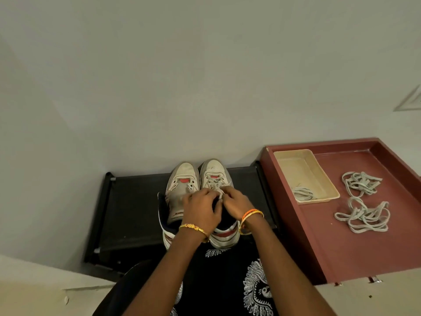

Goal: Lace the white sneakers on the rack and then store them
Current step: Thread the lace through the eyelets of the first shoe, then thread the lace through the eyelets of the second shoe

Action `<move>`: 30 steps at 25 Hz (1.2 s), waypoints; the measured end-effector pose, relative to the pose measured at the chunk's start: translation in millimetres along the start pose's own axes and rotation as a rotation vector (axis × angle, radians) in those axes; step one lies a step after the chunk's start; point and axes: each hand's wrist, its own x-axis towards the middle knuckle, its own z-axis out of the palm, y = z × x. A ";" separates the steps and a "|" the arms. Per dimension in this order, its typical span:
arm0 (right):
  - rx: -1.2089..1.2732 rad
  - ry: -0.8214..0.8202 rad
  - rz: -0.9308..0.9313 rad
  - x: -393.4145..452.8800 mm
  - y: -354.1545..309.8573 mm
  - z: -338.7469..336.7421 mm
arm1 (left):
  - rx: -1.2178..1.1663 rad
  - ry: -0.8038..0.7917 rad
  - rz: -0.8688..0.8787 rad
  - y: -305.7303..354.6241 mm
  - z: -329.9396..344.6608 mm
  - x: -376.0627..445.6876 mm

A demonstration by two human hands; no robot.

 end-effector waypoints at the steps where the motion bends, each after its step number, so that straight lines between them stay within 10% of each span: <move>1: 0.065 0.050 -0.013 -4.3 7.2 4.3 | 0.012 -0.006 -0.007 2.7 5.3 -5.0; 8: 0.529 0.587 0.029 -41.4 50.9 -55.5 | 0.237 0.102 -0.053 32.9 10.1 -12.2; 11: 0.332 0.689 0.130 -24.7 84.3 -115.1 | 0.125 -0.080 -0.197 56.3 18.7 -9.5; 20: -0.480 0.267 0.204 50.7 129.9 -173.8 | 0.119 -0.448 -0.258 41.9 28.9 23.7; 30: -0.231 0.680 0.068 32.0 98.4 -178.9 | 0.110 -0.427 -0.275 42.6 15.3 22.3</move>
